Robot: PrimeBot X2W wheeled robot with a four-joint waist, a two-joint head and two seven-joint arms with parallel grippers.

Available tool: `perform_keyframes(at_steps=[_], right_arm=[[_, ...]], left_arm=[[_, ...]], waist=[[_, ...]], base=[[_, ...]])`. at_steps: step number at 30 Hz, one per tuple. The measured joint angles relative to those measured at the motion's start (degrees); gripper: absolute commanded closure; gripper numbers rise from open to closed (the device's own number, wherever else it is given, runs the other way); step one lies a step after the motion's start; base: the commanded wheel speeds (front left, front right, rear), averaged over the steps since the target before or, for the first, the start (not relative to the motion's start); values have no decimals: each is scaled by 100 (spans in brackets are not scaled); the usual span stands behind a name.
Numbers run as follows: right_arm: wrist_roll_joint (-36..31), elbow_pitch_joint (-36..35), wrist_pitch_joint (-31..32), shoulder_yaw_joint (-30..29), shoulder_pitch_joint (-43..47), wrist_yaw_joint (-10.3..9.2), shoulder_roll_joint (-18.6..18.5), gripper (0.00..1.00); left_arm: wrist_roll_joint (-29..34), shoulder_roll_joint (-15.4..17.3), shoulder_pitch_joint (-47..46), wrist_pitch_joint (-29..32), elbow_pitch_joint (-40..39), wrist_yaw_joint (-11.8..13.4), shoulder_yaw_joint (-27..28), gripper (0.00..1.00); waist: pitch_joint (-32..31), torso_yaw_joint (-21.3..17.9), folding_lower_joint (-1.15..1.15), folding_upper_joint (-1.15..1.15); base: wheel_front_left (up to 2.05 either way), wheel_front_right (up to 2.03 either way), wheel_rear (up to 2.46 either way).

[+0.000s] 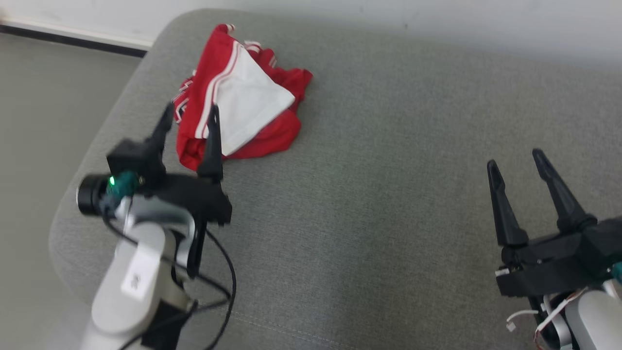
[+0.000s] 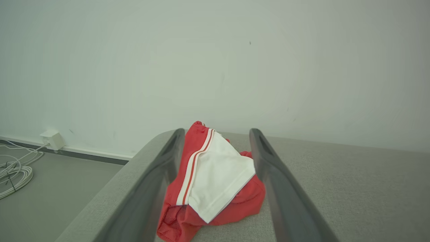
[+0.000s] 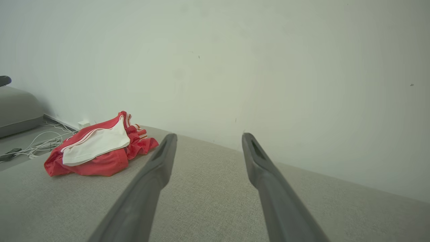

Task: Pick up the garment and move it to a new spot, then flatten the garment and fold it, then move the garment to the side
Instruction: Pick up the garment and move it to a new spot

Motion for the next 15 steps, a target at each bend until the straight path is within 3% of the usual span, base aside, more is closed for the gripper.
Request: perform_keyframes(at_steps=[6,15], right_arm=[[-86,-191,196,16,-447,96,-100,0],[-136,-366,366,-8,-884,157,-229,0]], left_arm=[[-18,9,-1082,442,936,-34,168,0],[-73,107,-1939,1060,2162,18,352,0]], waist=[[446,-216,0,0],[1044,-648,0,0]], base=[[0,0,0],[0,0,0]])
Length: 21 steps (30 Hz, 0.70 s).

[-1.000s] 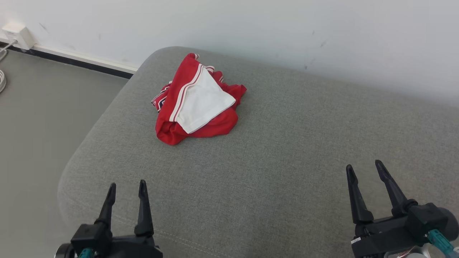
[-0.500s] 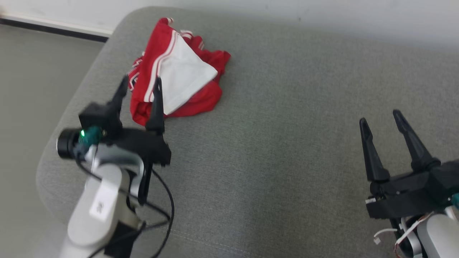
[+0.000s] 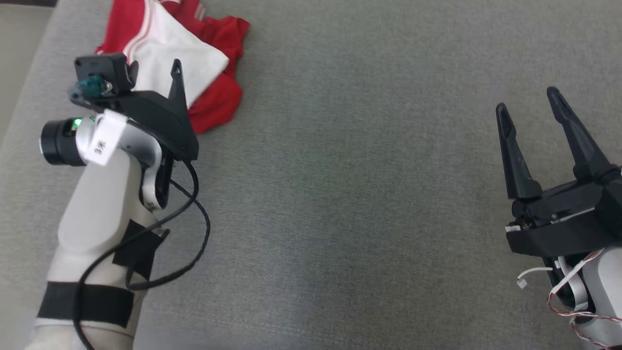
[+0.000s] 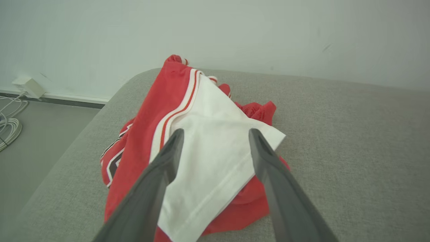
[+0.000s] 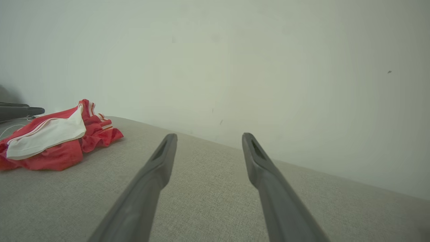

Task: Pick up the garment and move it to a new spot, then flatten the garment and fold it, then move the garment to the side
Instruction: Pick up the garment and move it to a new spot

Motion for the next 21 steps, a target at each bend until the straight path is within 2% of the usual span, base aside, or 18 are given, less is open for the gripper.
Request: perform_keyframes(at_steps=[12,21], right_arm=[[-14,-82,111,-96,-248,37,-98,0],[-24,-53,112,-123,-291,36,-103,0]], left_arm=[[-48,75,-751,380,918,-4,62,0],[30,57,-1190,511,1526,-1,-77,0]], waist=[[624,-428,0,0],[854,-553,-1,0]], base=[[0,0,0],[0,0,0]])
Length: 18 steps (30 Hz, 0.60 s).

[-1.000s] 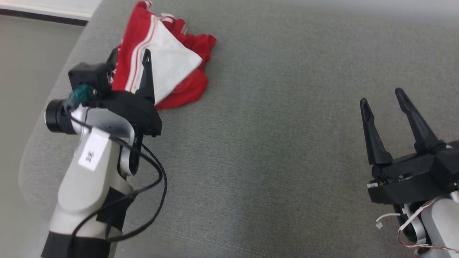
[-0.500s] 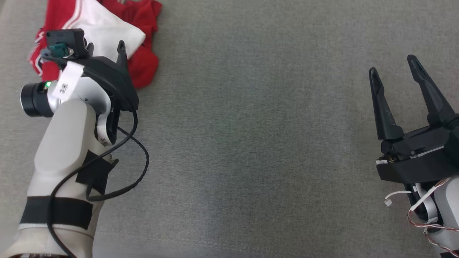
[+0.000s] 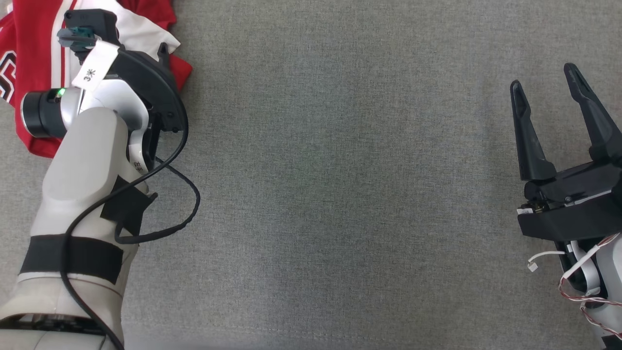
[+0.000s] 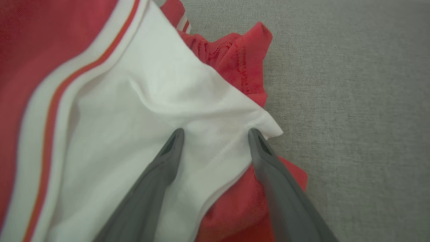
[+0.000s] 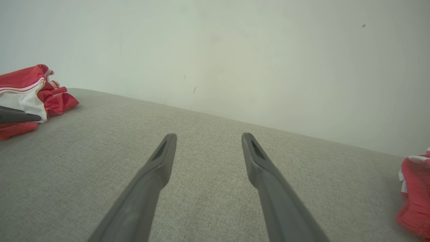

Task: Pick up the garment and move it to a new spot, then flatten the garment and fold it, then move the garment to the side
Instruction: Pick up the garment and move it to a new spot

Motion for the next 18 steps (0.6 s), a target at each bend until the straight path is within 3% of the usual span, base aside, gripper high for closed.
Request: perform_keyframes(at_steps=[4,5,6,7,8,18], right_arm=[[0,13,-2,5,-55,1,8,0],[0,24,-3,4,-59,0,9,0],[0,34,-9,4,-59,0,12,0],[0,43,-11,4,-60,0,15,0],[0,54,-15,4,-62,1,20,0],[2,291,-105,5,-74,-4,101,0]], left_arm=[[51,9,-124,27,194,1,-81,0],[64,9,-144,46,240,1,-93,13],[87,7,-148,49,276,1,-110,57],[103,5,-149,48,305,2,-125,91],[109,4,-153,44,325,1,-134,100],[133,-79,-244,-286,569,-64,-207,100]], waist=[[13,-5,0,0],[15,-6,0,0],[16,-7,0,0],[15,-8,0,0],[13,-10,0,0],[-158,-9,-1,0]], base=[[0,0,0],[0,0,0],[0,0,0],[0,0,0],[0,0,0],[0,0,0]])
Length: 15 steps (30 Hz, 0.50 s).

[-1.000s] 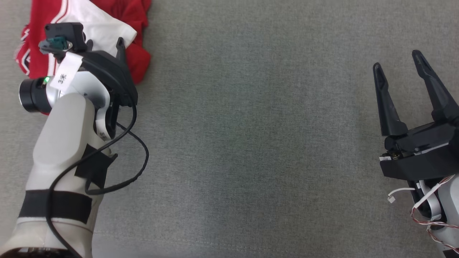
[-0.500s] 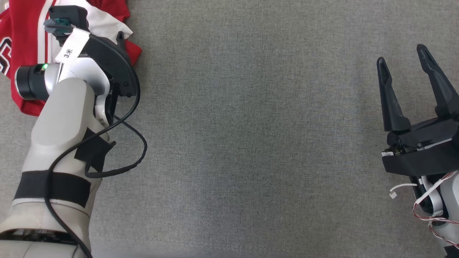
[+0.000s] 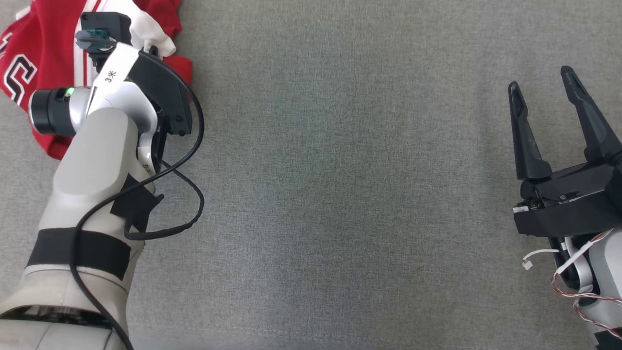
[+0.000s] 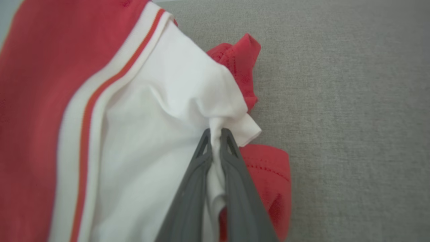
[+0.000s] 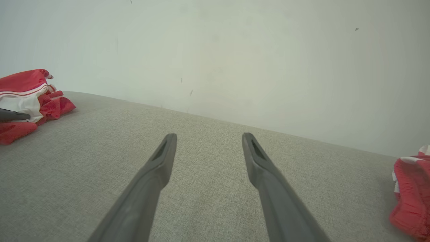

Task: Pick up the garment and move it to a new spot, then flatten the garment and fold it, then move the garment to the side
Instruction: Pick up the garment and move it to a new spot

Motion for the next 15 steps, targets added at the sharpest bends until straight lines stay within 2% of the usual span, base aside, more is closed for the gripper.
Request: perform_keyframes(at_steps=[5,15], right_arm=[[25,160,-98,20,2,-1,79,0],[94,659,-339,142,20,-1,346,0]], left_arm=[[0,-58,-37,-293,32,-57,-34,100],[54,-172,-244,-860,21,-356,-286,100]], waist=[[-162,-2,0,-1],[-647,-92,0,-1]], base=[[0,0,0],[0,0,0]])
